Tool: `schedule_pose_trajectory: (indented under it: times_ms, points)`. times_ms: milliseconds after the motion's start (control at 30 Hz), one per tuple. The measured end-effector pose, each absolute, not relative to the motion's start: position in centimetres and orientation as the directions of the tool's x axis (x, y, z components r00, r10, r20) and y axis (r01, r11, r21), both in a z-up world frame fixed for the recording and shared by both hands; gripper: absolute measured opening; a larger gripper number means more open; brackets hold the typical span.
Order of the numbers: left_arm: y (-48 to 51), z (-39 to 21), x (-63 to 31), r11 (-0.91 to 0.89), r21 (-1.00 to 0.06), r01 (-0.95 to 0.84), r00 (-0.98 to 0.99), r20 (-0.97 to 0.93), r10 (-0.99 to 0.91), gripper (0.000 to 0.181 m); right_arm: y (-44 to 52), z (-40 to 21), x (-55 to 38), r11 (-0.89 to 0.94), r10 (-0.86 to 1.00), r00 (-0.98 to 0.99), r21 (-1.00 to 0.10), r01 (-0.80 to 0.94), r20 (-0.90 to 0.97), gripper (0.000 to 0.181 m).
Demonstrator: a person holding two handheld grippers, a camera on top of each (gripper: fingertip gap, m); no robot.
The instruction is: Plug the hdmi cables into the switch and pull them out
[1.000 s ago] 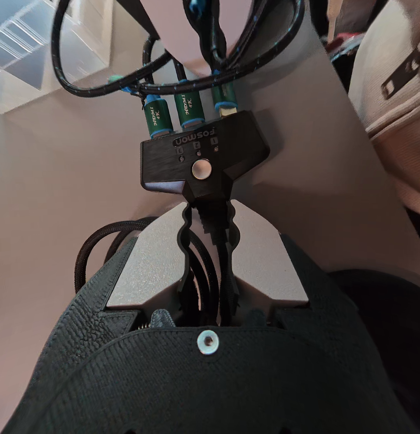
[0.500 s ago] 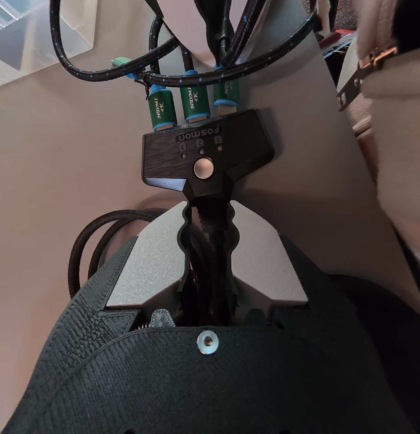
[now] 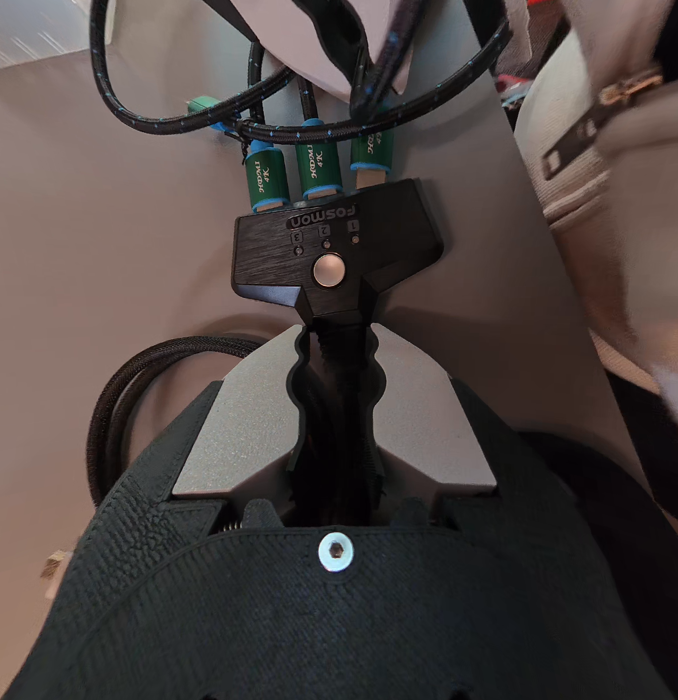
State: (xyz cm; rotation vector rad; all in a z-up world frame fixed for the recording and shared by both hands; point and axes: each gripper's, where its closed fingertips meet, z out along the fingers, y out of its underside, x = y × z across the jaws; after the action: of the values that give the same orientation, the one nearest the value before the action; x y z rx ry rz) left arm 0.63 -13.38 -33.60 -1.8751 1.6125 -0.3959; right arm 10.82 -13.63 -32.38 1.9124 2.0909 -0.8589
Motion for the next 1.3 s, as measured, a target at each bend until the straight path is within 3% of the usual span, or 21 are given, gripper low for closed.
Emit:
schedule_pose_trajectory:
  times_ms: [300,800,1300]
  points:
    - [-13.2,-33.5,0.7,-0.010,-0.662,-0.749,0.196,-0.206,-0.959,0.028,-13.5,-32.1,10.8,-0.045,0.818,-0.144,-0.311,0.949,-0.558,0.009]
    - [-12.9,-33.3,0.5,0.083,-0.659,-0.747,0.191,-0.333,-0.923,0.027,-13.1,-31.9,10.3,-0.288,0.764,0.082,-0.225,0.931,-0.640,0.009]
    - [-12.7,-33.3,0.4,0.078,-0.690,-0.720,0.213,-0.325,-0.921,0.026,-14.3,-32.4,10.9,-0.136,0.755,0.004,-0.151,0.979,-0.655,0.009]
